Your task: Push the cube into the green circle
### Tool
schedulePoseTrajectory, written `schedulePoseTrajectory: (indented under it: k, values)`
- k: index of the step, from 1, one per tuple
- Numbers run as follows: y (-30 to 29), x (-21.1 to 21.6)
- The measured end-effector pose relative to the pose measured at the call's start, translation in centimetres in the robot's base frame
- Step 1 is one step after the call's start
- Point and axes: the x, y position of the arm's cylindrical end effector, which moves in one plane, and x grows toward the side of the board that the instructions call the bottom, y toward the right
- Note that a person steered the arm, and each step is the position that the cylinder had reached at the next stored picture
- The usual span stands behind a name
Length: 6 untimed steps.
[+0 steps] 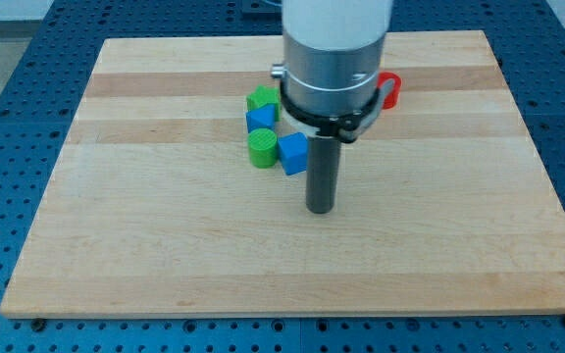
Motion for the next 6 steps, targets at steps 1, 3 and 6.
schedulePoseTrajectory:
  k: [1, 3, 6]
  values:
    - [-2.8, 0.0]
    - [-5.4, -2.6]
    - [-7.3, -4.0]
